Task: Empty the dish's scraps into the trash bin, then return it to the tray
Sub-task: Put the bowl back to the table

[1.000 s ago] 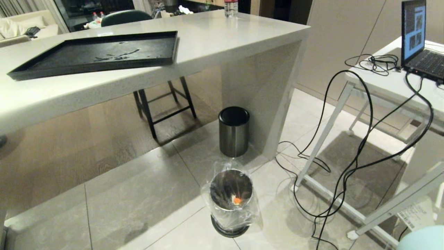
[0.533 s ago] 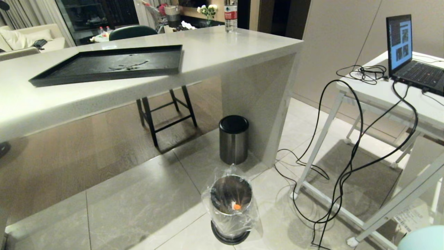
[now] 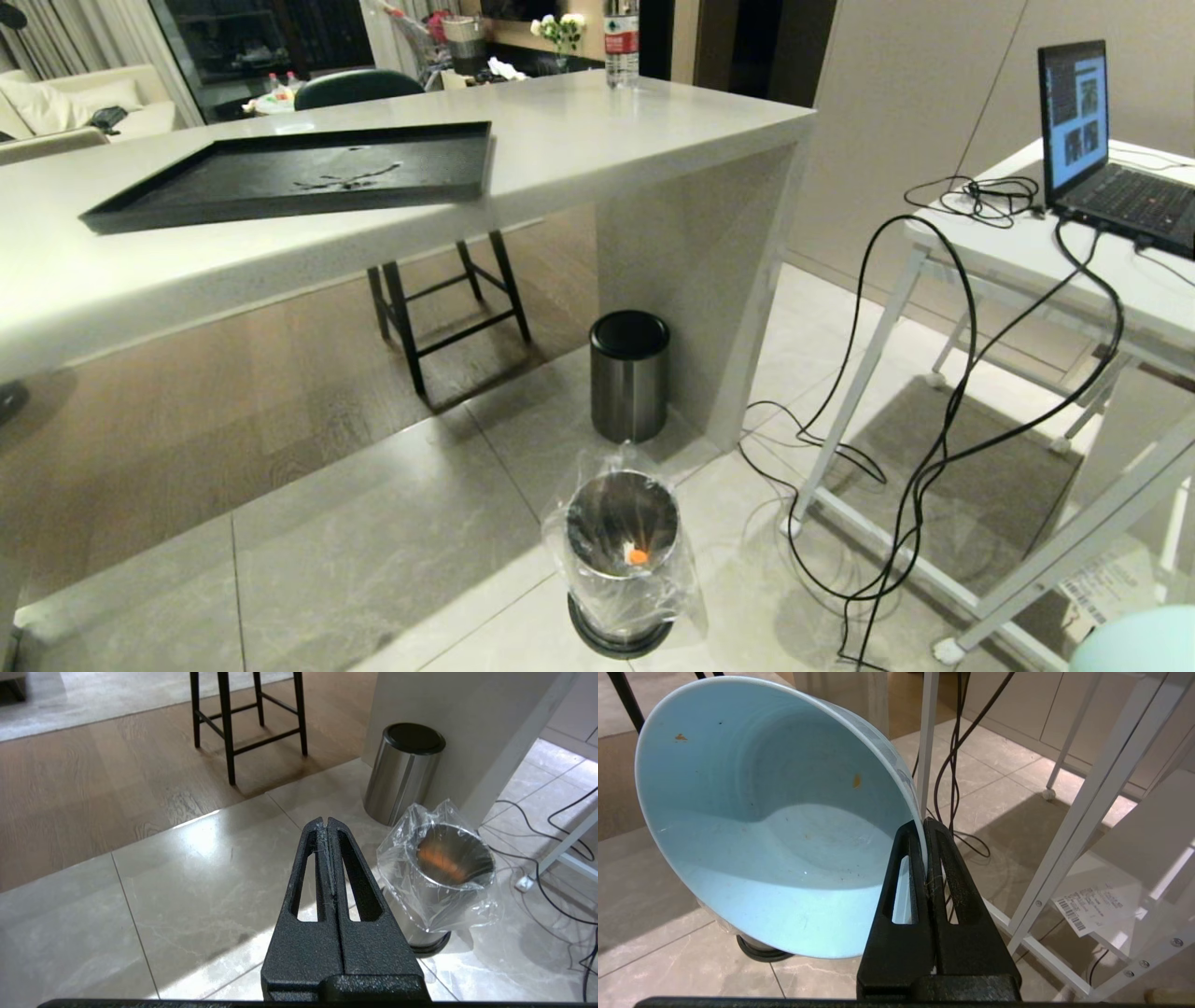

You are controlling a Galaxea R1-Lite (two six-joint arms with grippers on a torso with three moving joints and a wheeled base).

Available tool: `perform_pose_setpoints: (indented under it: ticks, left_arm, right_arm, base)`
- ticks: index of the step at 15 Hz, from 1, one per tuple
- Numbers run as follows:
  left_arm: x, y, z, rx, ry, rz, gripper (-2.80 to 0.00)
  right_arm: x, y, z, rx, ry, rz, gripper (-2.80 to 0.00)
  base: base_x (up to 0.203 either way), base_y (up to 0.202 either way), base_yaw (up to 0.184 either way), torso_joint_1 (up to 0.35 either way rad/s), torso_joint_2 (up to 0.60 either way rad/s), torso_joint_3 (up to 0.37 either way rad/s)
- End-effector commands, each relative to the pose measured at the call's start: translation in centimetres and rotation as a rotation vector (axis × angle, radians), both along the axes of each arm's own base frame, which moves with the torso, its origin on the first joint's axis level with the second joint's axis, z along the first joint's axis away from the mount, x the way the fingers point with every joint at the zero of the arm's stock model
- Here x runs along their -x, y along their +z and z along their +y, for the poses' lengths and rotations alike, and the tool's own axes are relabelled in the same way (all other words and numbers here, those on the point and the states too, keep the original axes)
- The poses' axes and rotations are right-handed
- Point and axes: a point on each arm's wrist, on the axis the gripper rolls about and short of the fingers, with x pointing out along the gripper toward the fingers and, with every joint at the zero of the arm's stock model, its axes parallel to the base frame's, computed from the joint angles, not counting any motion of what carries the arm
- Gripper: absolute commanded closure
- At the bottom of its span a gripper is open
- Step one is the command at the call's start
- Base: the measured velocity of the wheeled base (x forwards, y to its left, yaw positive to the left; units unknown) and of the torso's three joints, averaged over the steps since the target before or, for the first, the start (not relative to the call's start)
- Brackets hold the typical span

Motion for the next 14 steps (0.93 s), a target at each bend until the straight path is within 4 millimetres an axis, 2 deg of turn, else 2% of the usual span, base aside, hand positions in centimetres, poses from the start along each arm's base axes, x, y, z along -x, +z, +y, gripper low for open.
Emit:
perform_pose_setpoints:
  ticks: [1,14]
  left_arm:
    - [-0.01,0.01,0.00,-0.001,0.000,0.000,0.00]
    - [-0.01,0.01,0.00,-0.002,0.000,0.000,0.00]
  right_arm:
    - [-0.01,0.01,0.00,0.000,0.000,0.001,0.00]
    - [-0.01,-0.02,0.00,-0.003,0.001,0.004,0.00]
  base:
    - [0.000,0.000,0.000,0.007,0.01,0.104]
    - [0.000,0.000,0.000,0.000,0.00,0.008]
